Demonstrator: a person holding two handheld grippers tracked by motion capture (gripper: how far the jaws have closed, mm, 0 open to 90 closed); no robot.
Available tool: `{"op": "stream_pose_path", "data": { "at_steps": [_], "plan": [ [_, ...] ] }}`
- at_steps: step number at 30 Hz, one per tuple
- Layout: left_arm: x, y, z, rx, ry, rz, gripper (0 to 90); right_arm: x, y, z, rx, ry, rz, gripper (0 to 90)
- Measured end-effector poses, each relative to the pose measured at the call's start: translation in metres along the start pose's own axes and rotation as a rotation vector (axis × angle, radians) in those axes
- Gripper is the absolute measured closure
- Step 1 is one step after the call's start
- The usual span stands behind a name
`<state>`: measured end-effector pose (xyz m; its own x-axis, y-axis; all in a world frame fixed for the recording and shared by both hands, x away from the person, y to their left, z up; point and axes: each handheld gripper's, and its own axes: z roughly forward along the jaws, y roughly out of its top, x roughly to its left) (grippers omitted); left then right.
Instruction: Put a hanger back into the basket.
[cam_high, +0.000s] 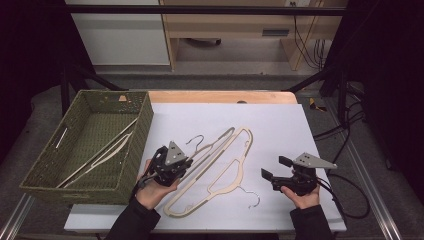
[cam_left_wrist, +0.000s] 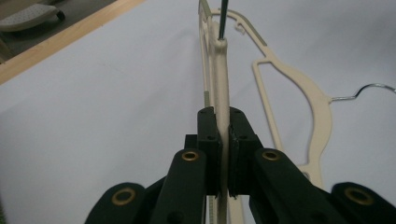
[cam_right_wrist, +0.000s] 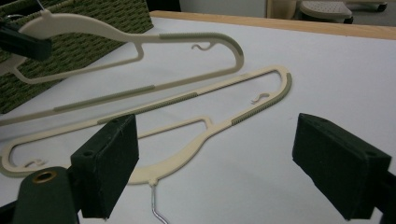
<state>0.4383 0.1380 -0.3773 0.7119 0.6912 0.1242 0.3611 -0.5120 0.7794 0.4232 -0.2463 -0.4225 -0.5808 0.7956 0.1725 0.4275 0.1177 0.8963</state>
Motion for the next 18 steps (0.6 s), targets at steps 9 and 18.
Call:
{"op": "stream_pose_path", "data": {
  "at_steps": [9,18],
  "plan": [
    [0.008,0.012,-0.038,-0.099,-0.003,-0.004,85.5,0.0,0.001,-0.001,-0.016,-0.008,0.006,10.8],
    [0.017,0.032,-0.068,-0.177,-0.044,-0.004,85.5,0.0,0.003,-0.003,-0.029,-0.022,0.008,7.5]
  ]
}}
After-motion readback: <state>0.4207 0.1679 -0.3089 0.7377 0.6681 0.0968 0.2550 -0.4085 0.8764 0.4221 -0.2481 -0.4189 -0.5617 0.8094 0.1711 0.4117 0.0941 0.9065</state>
